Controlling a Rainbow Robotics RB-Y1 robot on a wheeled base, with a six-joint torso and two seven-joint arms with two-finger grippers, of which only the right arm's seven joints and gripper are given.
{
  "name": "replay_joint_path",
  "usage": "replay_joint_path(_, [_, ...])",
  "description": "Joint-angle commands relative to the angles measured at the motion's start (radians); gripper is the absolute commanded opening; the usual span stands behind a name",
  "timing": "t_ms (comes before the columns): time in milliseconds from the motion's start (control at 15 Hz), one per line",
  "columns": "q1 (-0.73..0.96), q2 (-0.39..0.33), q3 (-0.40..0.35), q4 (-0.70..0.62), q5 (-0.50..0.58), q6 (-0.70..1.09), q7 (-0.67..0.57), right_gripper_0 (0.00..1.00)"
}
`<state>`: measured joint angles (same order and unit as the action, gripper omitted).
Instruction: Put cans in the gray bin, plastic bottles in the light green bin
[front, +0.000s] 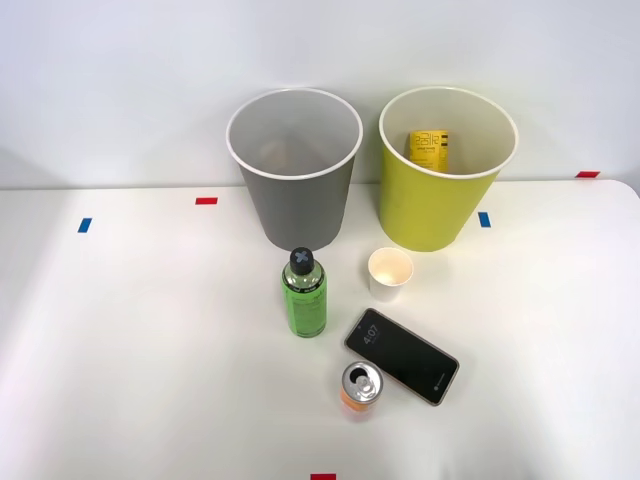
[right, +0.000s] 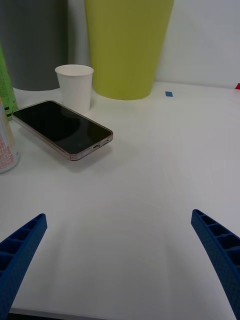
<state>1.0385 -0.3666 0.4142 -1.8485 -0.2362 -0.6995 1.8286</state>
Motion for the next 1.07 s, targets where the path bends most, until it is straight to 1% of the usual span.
replay_joint_path(67, [0.000, 0.000, 0.000, 0.000, 0.000, 0.000, 0.000, 1.00])
replay_joint_path(1067, [0.000, 0.000, 0.000, 0.000, 0.000, 0.000, 0.000, 1.00])
